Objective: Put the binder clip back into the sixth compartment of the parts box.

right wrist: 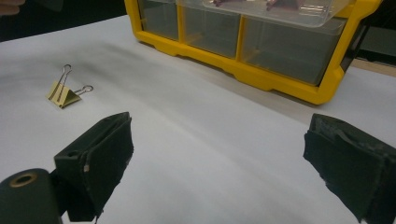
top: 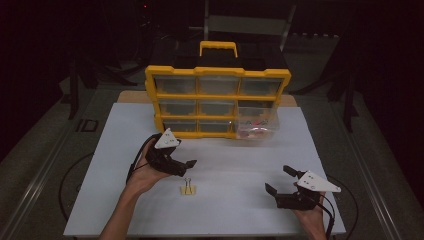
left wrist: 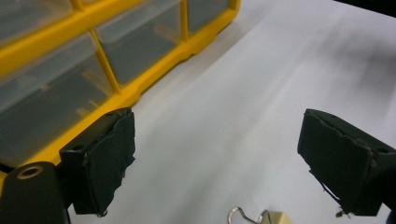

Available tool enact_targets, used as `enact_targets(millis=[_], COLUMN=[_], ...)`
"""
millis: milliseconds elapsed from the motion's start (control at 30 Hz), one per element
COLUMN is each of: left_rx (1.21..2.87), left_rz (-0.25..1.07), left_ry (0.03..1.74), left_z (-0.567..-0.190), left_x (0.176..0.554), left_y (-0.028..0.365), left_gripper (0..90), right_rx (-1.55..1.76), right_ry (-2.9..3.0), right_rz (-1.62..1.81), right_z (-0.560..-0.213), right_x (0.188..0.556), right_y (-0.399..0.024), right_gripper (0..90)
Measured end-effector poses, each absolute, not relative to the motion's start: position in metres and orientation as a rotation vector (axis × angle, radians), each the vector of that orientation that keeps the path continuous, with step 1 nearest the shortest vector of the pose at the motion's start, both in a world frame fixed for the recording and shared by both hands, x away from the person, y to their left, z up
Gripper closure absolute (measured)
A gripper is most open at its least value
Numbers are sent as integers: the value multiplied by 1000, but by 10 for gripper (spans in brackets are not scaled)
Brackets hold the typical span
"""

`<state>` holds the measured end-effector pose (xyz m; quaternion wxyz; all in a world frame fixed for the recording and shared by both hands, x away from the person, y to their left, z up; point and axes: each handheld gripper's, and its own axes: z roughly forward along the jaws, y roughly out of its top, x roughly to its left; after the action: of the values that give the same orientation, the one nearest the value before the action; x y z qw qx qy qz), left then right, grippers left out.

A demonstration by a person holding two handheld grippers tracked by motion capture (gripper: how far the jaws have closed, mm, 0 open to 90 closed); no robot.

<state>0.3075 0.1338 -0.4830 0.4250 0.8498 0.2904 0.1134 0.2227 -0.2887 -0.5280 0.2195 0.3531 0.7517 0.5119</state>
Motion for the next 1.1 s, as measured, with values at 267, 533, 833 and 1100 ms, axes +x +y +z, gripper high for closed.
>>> enact_targets(millis=[267,533,833,1100], left_rx=[2132,2169,2219,2241], left_rz=[232,159,41,-22], left_ry=[737,749,715,661], left_z=[-503,-526,-543,-546], left_x=[298,291,286,284], left_y=[137,138,139,138], left_gripper=[153,217,494,724], right_rx=[974,975,973,977], right_ry=[2079,2079,2080,2080], right_rz=[1414,1413,1411,1408], right_z=[-528,-528,-528,-528], right_x=[223,223,223,223], right_y=[-288,-288,-288,-288], right_gripper=[76,76,76,76])
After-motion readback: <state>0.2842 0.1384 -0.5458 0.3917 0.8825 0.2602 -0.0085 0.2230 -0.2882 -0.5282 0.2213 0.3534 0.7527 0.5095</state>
